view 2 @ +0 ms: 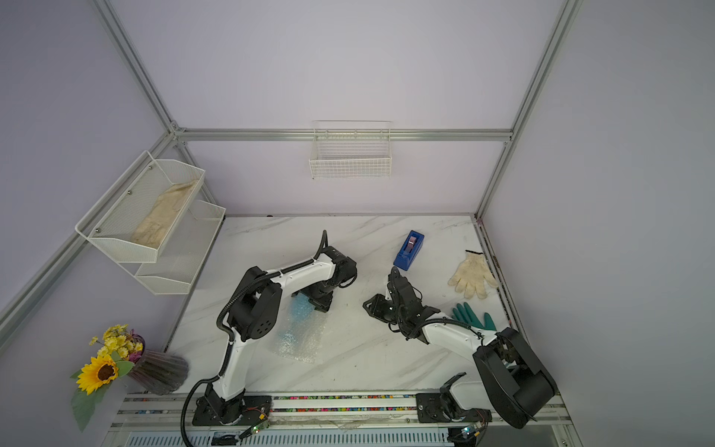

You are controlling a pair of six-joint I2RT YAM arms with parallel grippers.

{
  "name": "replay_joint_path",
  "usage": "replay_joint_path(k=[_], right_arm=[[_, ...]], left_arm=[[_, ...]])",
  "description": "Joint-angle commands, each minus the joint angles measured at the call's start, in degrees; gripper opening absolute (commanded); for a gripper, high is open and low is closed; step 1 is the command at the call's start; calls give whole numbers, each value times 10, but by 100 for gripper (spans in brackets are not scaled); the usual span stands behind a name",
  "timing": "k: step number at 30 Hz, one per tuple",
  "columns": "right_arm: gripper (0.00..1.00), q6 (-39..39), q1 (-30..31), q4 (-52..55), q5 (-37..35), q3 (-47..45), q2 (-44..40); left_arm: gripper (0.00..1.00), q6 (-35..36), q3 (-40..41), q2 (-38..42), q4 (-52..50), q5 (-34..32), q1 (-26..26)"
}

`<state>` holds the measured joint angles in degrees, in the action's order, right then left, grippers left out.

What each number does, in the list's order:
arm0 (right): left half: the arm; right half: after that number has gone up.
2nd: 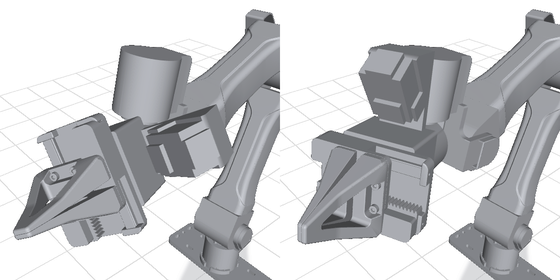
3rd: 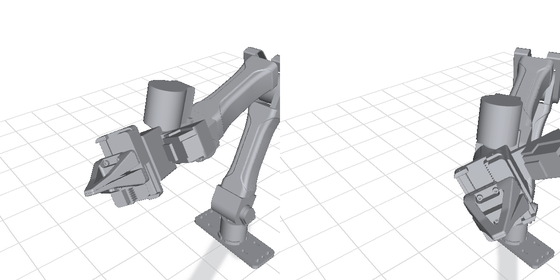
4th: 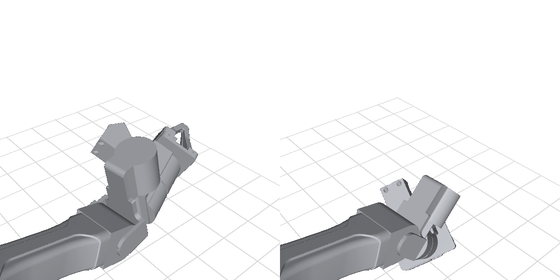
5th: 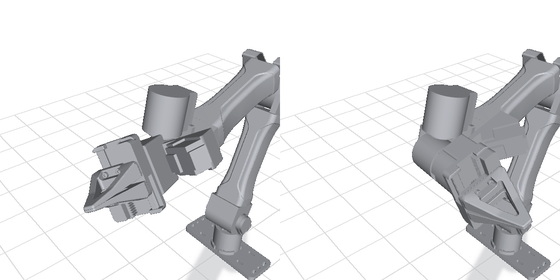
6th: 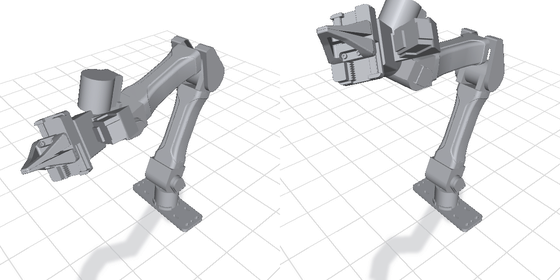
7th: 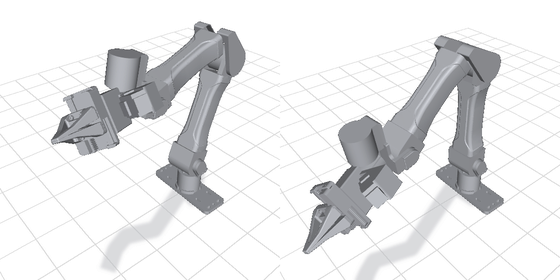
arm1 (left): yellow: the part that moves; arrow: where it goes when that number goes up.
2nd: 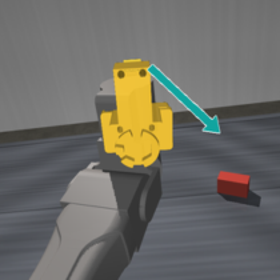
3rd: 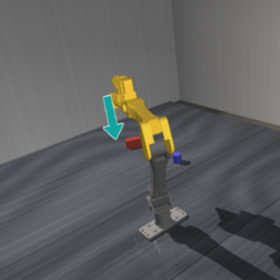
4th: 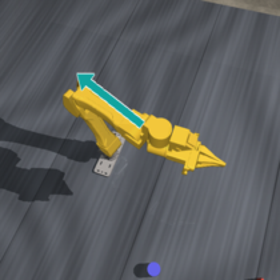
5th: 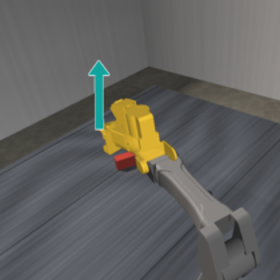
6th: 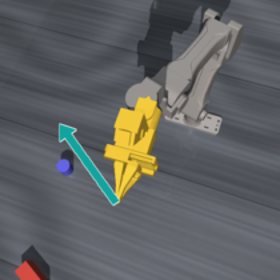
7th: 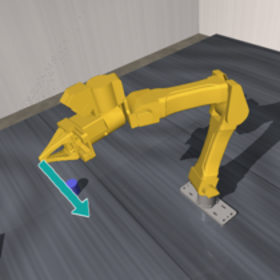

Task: Wrap wine glasses in bubble wrap
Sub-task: Wrap the wine glass in bubble wrap.

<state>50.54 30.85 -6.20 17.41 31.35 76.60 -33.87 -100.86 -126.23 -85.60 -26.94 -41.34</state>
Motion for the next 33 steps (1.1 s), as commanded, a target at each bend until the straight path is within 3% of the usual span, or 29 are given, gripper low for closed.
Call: replay_joint_path(k=[1, 17, 33], right_arm=[[29, 1, -3, 4, -5, 0, -8], [29, 10, -3, -35, 19, -1, 16], [34, 107, 5, -214, 95, -10, 128]], left_arm=[[92, -20, -4, 21, 22, 48, -8], [100, -27, 28, 88, 80, 135, -9], [100, -29, 89, 153, 149, 224, -5]])
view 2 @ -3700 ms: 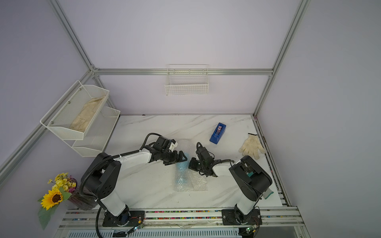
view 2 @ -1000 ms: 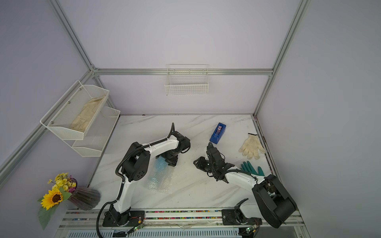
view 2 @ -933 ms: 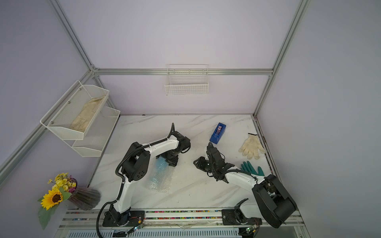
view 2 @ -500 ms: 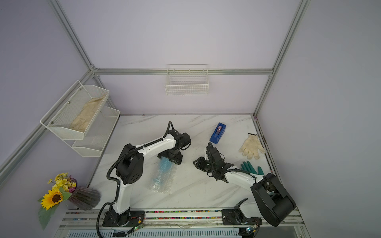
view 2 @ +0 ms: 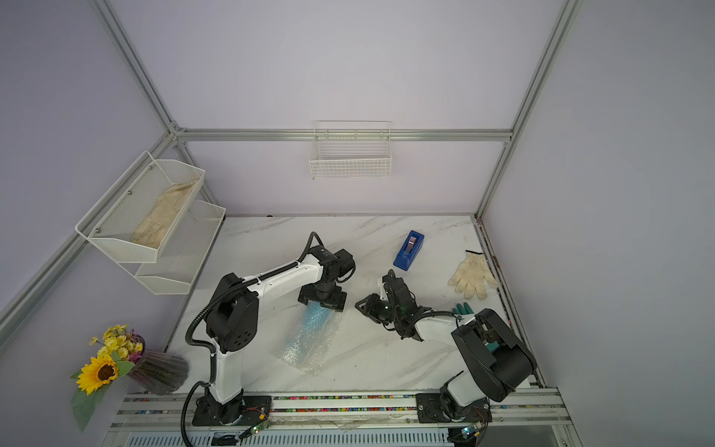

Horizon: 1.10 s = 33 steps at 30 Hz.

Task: Wrap wine glasses in bubble wrap
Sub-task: Wrap the wine glass in bubble wrap.

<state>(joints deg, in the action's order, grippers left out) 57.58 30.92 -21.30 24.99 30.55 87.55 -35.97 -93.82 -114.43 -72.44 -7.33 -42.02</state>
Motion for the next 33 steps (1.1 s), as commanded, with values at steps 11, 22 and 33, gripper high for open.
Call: replay_joint_path(k=[11, 22, 33], right_arm=[[39, 69, 30, -91, 18, -1, 50], [39, 72, 35, -91, 16, 1, 58], [39, 71, 39, -84, 11, 0, 53]], left_arm=[[100, 3, 50, 80, 35, 43, 20], [100, 43, 144, 138, 117, 146, 40], [100, 33, 191, 182, 142, 193, 40]])
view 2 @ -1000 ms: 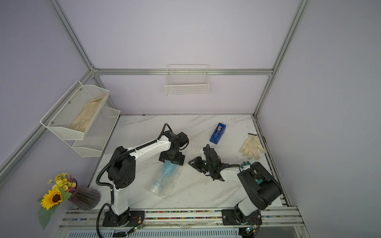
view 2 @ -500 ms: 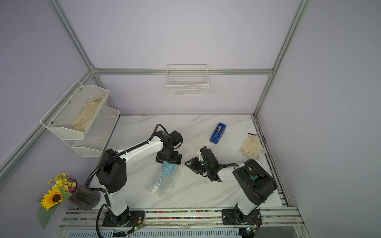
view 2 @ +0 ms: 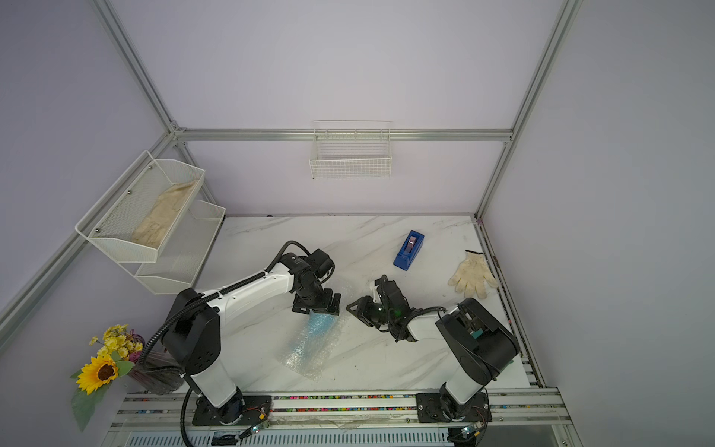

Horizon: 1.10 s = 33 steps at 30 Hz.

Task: Wrap wine glasses in bubble wrap
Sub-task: Wrap the wine glass in bubble wrap.

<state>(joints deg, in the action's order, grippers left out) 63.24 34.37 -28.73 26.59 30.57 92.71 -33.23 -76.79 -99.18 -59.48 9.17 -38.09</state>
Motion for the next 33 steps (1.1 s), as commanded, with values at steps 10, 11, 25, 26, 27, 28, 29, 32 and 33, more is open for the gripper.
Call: replay_joint_path(k=[10, 11, 25, 26, 27, 28, 29, 32, 33], right_arm=[[39, 13, 7, 14, 1, 3, -32], [39, 12, 7, 26, 0, 6, -41], [41, 18, 47, 93, -14, 43, -79], [41, 20, 49, 88, -15, 43, -74], [41, 22, 51, 84, -16, 42, -71], [41, 22, 52, 83, -17, 42, -67], [41, 21, 53, 83, -18, 43, -65], [41, 19, 54, 83, -22, 43, -58], [41, 17, 54, 84, -23, 43, -55]], left_arm=[[100, -10, 46, 57, 29, 44, -1], [100, -12, 49, 59, 33, 44, -1], [100, 78, 126, 103, 68, 82, 40], [100, 82, 134, 107, 70, 79, 41], [100, 90, 143, 112, 75, 80, 42], [100, 95, 151, 117, 78, 82, 44], [100, 98, 158, 123, 82, 82, 46], [100, 108, 196, 145, 125, 118, 51], [100, 109, 208, 147, 139, 131, 54]])
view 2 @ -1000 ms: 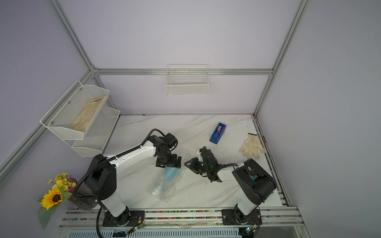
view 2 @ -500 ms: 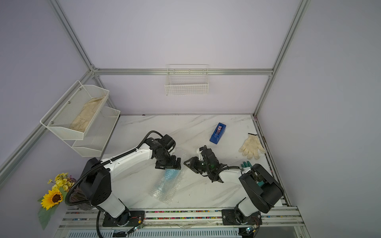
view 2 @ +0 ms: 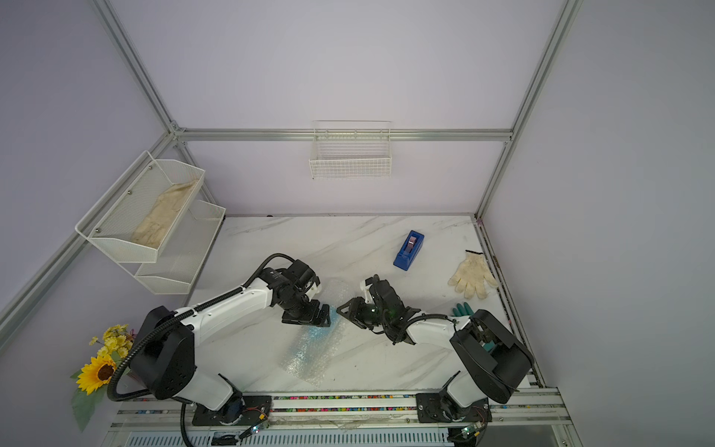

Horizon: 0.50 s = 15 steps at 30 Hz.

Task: Wrap wine glasses in bubble wrap
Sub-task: Wrap the wine glass in bubble wrap.

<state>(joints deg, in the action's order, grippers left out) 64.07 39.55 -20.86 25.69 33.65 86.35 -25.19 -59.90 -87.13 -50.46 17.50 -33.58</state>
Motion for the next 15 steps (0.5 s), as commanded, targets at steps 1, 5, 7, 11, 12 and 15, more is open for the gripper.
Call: replay_joint_path(k=[1, 5, 7, 11, 12, 15], right_arm=[[41, 7, 3, 6, -14, 13, 11], [41, 1, 3, 11, -18, 16, 17], [41, -2, 3, 13, -19, 16, 19], [41, -5, 3, 14, -19, 19, 24], [41, -5, 2, 13, -19, 20, 25], [41, -9, 3, 18, -17, 22, 25]], left_arm=[[100, 30, 46, 25, 57, 54, 11], [100, 39, 65, 5, 72, 68, 13], [100, 40, 80, 5, 92, 84, 13], [100, 39, 95, 17, 121, 86, 13], [100, 39, 92, 19, 121, 80, 13], [94, 27, 81, 20, 118, 51, 13]])
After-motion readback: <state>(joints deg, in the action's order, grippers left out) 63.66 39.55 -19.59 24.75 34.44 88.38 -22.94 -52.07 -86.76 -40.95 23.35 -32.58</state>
